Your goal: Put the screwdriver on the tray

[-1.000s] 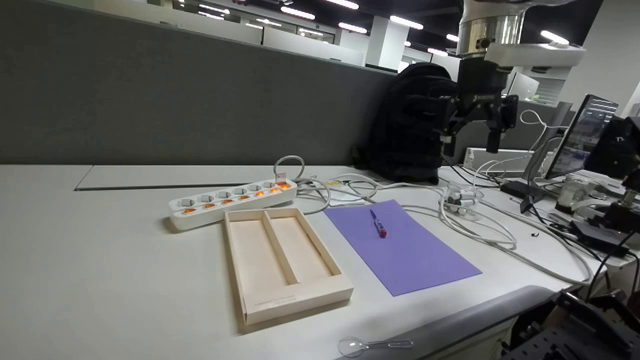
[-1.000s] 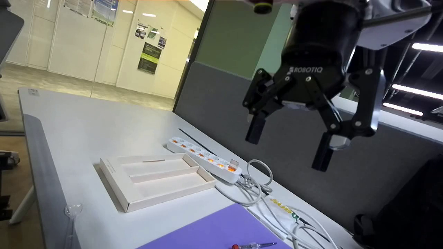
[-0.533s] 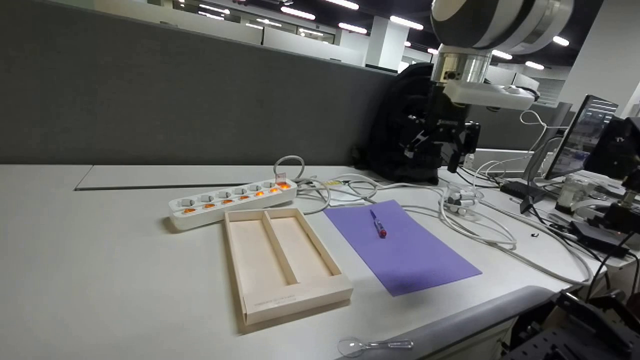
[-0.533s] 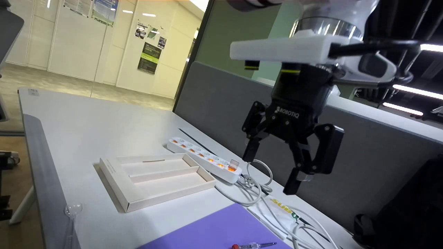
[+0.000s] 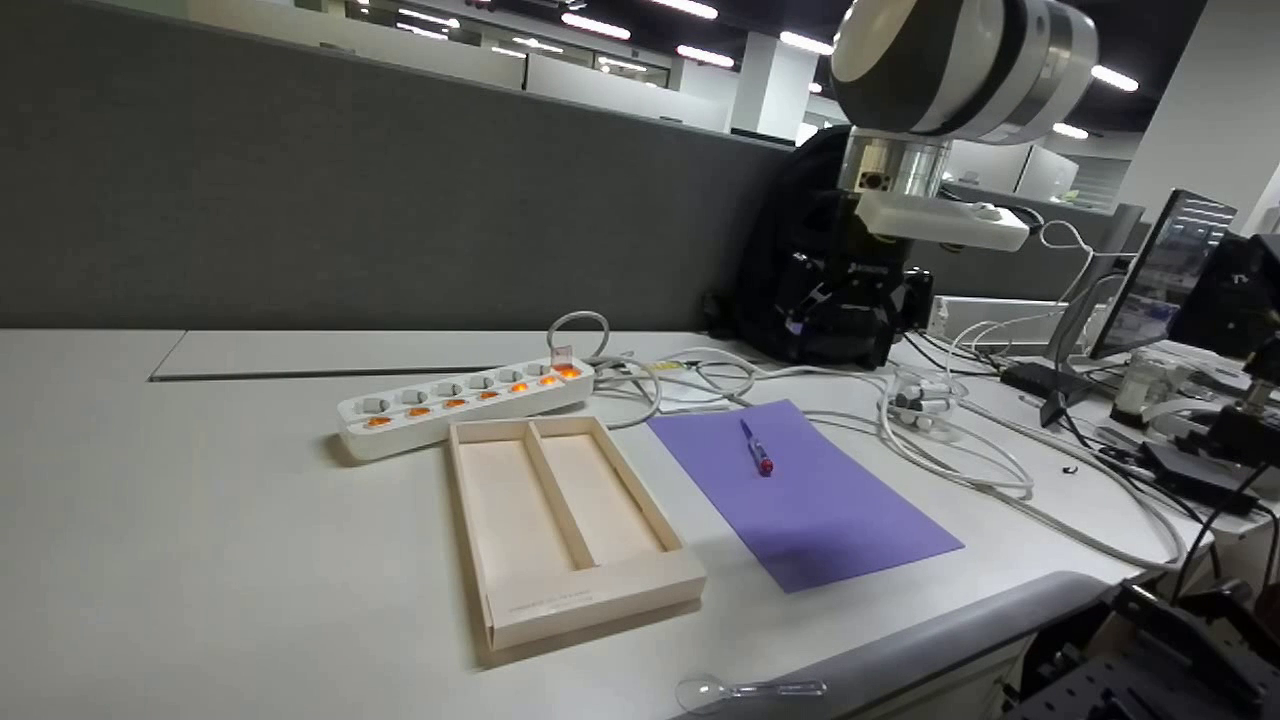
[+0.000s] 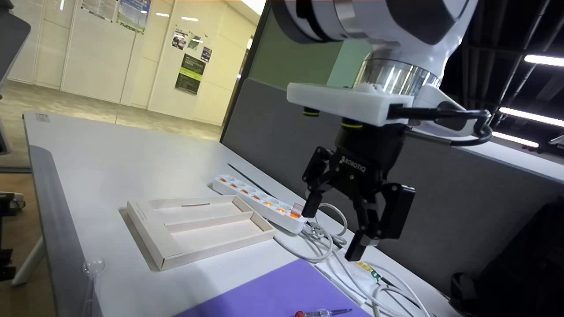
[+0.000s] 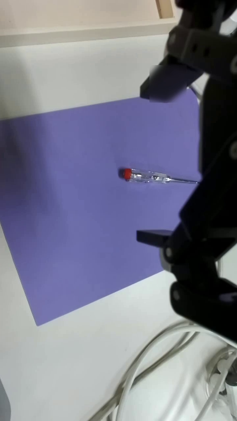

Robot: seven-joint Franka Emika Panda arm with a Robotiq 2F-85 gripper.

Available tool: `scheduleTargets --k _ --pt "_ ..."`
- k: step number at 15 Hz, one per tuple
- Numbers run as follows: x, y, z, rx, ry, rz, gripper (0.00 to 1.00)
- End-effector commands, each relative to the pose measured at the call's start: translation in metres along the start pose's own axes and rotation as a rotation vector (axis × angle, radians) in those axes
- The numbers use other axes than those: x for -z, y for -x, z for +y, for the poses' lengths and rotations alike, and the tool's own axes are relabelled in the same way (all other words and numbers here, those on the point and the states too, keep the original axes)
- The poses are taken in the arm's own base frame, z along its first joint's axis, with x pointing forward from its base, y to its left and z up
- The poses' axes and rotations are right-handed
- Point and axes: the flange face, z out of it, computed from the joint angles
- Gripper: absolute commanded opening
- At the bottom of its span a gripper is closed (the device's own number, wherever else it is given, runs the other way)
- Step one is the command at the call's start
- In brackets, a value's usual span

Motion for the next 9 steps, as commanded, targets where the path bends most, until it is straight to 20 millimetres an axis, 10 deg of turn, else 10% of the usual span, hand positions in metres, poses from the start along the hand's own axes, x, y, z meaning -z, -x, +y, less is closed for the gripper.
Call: scheduleTargets --k 1,9 --pt "0.001 0.000 0.000 0.000 0.000 0.000 1.00" --pt "-0.044 -0.033 0.012 -0.051 -0.008 -0.034 1.00"
